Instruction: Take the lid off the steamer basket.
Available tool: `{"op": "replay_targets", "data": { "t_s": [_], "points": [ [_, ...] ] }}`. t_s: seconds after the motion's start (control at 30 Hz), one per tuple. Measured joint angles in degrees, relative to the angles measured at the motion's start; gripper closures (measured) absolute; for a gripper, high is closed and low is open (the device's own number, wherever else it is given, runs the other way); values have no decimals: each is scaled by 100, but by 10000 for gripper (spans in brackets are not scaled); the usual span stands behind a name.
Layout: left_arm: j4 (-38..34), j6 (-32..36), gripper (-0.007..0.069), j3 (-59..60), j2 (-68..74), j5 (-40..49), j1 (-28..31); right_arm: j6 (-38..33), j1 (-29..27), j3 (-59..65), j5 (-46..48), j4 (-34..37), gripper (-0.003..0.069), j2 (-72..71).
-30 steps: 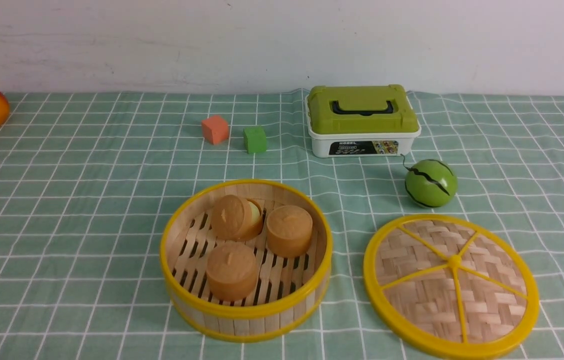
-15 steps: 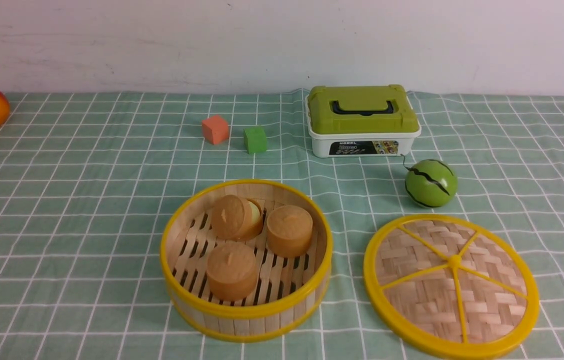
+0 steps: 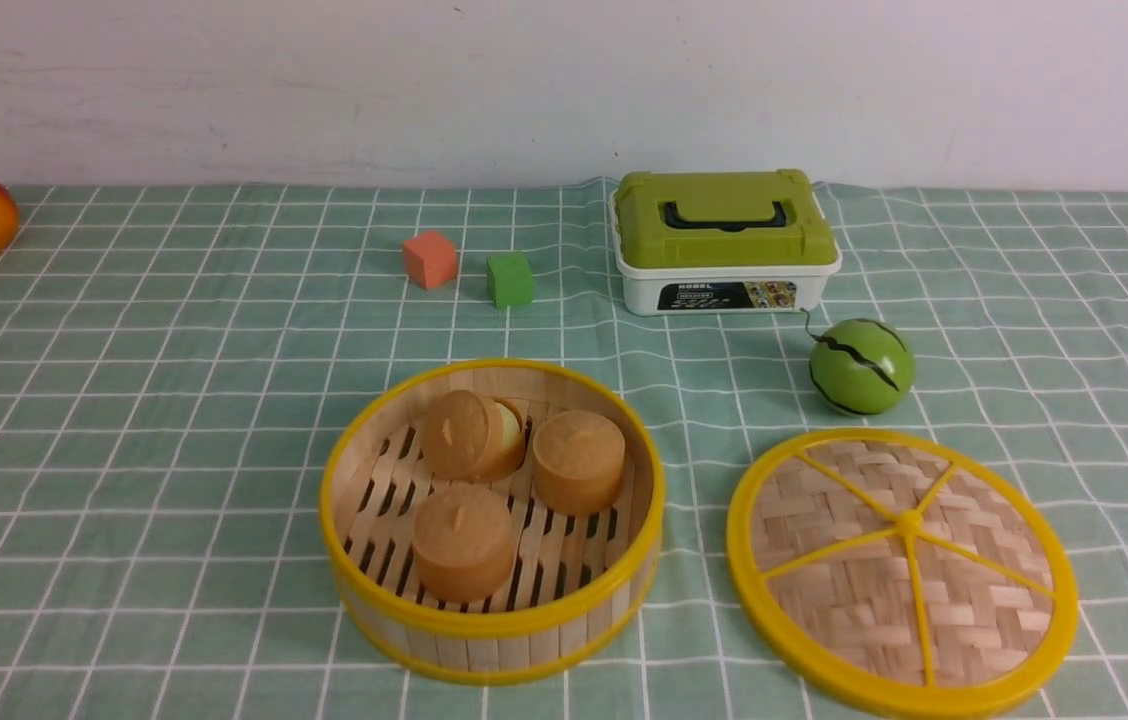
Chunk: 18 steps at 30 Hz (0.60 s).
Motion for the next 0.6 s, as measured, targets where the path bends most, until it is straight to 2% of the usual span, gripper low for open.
{"op": "replay_targets", "data": {
  "t_s": [0.6],
  "points": [
    [0,0,386,0,0,0,0,0,0,0,0,0,620,0]
  ]
}}
